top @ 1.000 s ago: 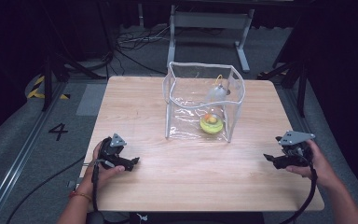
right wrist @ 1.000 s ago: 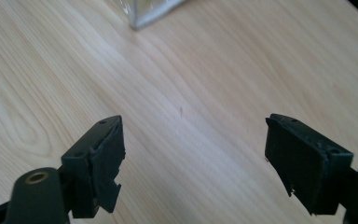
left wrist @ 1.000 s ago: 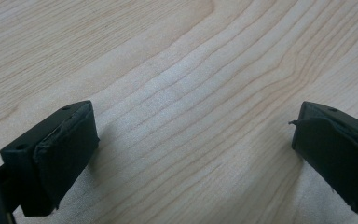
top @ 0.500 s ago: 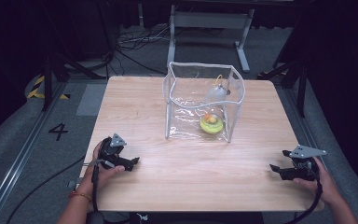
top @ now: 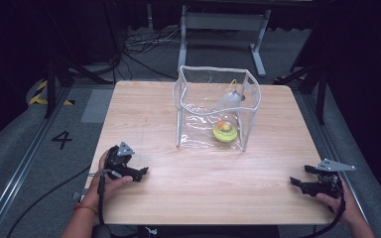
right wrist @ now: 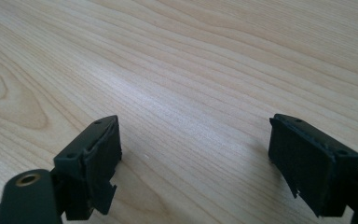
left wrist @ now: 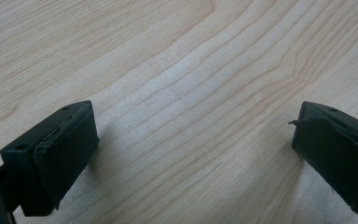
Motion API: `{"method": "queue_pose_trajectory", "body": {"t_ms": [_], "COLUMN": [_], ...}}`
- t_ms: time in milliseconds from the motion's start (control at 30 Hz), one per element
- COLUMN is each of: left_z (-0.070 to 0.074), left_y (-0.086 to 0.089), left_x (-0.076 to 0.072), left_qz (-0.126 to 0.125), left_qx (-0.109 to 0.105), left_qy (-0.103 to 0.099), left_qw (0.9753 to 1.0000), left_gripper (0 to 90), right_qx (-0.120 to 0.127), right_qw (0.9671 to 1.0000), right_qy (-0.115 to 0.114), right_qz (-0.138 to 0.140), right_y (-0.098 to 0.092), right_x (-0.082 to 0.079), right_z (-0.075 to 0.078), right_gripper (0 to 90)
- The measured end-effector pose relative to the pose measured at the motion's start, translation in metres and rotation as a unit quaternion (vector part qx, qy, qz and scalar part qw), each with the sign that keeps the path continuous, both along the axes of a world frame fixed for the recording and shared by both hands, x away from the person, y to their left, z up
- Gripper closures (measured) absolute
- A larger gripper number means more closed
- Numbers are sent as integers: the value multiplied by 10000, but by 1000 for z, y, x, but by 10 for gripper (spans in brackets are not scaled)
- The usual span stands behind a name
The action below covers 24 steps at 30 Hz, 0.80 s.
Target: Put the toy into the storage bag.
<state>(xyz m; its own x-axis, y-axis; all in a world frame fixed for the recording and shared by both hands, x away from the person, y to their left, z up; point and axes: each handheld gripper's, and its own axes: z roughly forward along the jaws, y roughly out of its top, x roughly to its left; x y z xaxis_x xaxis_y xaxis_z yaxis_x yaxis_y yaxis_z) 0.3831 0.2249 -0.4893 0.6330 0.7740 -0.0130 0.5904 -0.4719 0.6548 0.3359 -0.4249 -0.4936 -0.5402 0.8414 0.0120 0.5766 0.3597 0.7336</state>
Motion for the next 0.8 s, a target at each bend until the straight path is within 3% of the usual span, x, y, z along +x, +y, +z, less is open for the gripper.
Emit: {"method": "queue_pose_trajectory", "body": {"t_ms": [800], "left_z": [0], "left_y": [0], "left_x": [0], "left_qz": [28], "left_qx": [18], "left_qy": [-15], "left_qw": [10000], "left_gripper": [6], "right_qx": [-11], "right_qw": [9999], "right_qy": [22], "right_qz": [-130], "right_y": [1], "right_x": [0], "right_z": [0], "right_gripper": [148]}}
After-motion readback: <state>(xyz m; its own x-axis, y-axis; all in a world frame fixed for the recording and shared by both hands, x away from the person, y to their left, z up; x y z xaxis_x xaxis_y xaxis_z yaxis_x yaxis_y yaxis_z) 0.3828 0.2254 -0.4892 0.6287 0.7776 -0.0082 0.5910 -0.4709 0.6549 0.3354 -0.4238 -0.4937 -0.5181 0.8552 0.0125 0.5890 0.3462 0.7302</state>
